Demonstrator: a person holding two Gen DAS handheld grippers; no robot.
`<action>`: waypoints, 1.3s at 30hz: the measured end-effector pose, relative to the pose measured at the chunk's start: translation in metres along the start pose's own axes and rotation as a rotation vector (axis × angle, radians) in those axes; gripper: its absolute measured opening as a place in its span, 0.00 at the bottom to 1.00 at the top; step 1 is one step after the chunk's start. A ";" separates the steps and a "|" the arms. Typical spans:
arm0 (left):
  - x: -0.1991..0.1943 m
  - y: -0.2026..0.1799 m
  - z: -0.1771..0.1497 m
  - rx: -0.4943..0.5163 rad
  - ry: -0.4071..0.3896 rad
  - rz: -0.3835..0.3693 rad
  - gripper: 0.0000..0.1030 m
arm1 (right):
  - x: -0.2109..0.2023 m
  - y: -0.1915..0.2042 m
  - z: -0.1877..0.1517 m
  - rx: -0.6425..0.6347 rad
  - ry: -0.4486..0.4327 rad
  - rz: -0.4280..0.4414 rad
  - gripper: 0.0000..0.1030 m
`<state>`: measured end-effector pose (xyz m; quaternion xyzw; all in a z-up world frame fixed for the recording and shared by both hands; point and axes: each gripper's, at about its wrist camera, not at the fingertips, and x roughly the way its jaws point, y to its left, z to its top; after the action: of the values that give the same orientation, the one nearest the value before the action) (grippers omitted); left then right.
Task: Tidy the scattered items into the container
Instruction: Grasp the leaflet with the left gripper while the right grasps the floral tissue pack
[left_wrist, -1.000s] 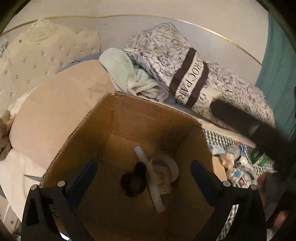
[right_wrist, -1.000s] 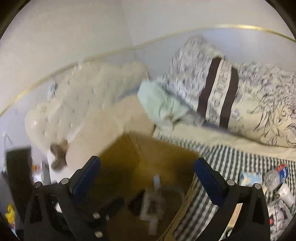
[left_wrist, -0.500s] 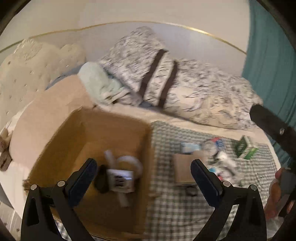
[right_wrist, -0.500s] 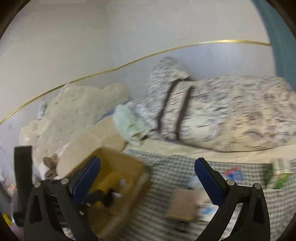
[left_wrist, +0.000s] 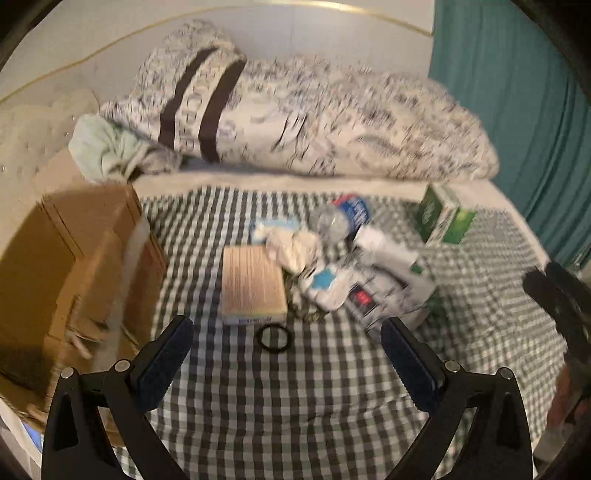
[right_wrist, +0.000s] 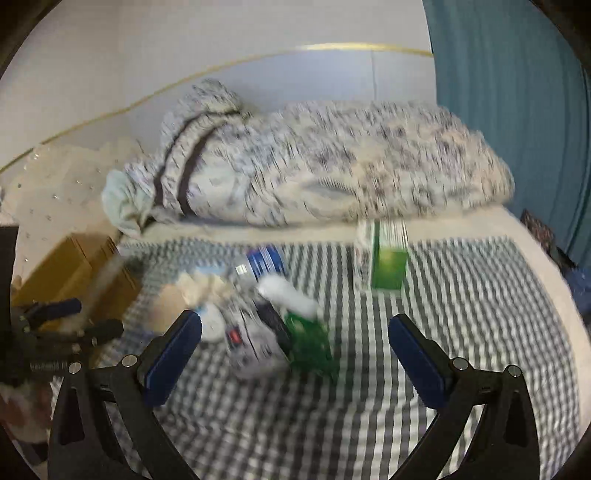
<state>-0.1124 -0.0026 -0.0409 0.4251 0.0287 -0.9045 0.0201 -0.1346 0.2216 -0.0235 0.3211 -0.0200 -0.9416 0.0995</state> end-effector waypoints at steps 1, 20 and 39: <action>0.008 0.002 -0.001 -0.006 0.018 0.010 1.00 | 0.008 -0.002 -0.007 0.005 0.018 0.003 0.99; 0.121 0.047 0.003 -0.141 0.142 0.061 1.00 | 0.122 0.037 -0.004 -0.006 0.186 0.137 0.99; 0.165 0.048 0.009 -0.143 0.183 0.027 0.90 | 0.181 0.055 -0.044 -0.188 0.351 0.067 0.77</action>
<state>-0.2220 -0.0531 -0.1636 0.5038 0.0889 -0.8571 0.0599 -0.2386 0.1321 -0.1616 0.4689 0.0750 -0.8650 0.1623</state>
